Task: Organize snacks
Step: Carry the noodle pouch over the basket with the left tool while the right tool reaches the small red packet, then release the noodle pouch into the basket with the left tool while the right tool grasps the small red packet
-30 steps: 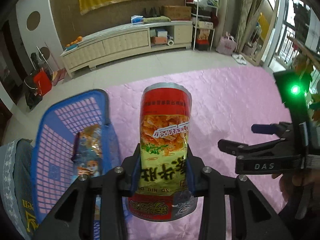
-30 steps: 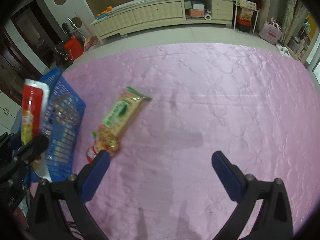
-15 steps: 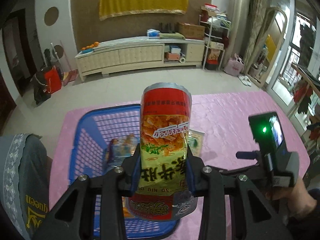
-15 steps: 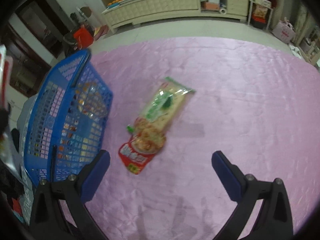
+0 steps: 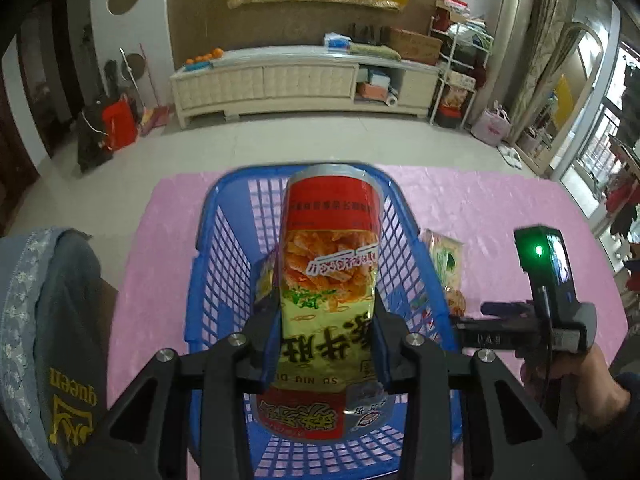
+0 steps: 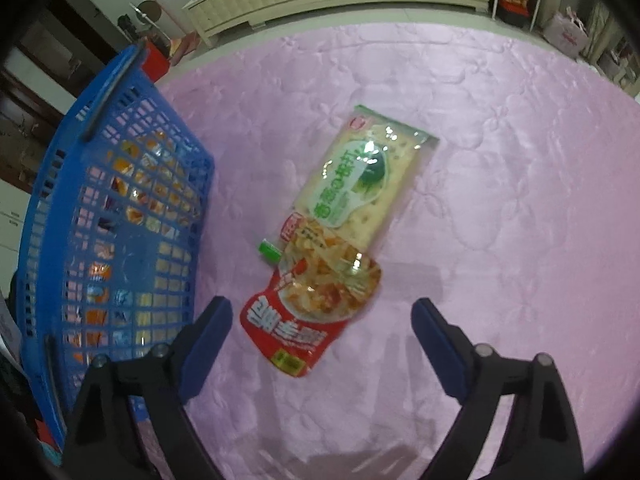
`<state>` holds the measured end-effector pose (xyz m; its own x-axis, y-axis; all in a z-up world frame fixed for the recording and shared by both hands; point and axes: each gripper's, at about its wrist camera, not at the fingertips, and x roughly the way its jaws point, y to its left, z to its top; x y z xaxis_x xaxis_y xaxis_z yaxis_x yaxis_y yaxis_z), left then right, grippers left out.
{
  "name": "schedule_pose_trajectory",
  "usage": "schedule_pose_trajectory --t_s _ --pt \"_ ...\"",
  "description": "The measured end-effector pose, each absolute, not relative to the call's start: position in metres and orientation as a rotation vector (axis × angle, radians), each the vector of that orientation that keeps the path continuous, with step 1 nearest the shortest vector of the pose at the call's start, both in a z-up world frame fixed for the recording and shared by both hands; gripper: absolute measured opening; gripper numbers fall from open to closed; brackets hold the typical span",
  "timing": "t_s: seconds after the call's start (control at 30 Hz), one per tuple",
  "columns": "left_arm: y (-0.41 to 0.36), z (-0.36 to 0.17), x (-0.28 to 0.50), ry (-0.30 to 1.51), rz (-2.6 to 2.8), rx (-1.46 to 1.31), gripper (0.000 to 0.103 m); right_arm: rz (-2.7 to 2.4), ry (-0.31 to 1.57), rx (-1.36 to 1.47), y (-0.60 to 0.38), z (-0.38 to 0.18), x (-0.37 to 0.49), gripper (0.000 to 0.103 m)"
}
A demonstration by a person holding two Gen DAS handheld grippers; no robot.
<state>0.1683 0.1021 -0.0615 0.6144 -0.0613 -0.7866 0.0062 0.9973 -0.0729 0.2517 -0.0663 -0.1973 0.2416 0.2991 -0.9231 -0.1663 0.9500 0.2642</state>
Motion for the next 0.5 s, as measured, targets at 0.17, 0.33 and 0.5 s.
schedule_pose_trajectory --t_s 0.17,0.33,0.5 --pt "0.1 -0.077 0.18 0.951 -0.057 -0.024 0.036 0.309 1.303 0.149 -0.057 -0.208 0.263 0.084" --pt "0.105 -0.086 0.193 1.002 -0.136 -0.133 0.037 0.286 1.283 0.078 -0.038 -0.211 0.264 0.084" --pt "0.093 -0.095 0.197 1.017 -0.156 -0.129 0.046 0.245 1.242 -0.023 -0.021 -0.213 0.259 0.073"
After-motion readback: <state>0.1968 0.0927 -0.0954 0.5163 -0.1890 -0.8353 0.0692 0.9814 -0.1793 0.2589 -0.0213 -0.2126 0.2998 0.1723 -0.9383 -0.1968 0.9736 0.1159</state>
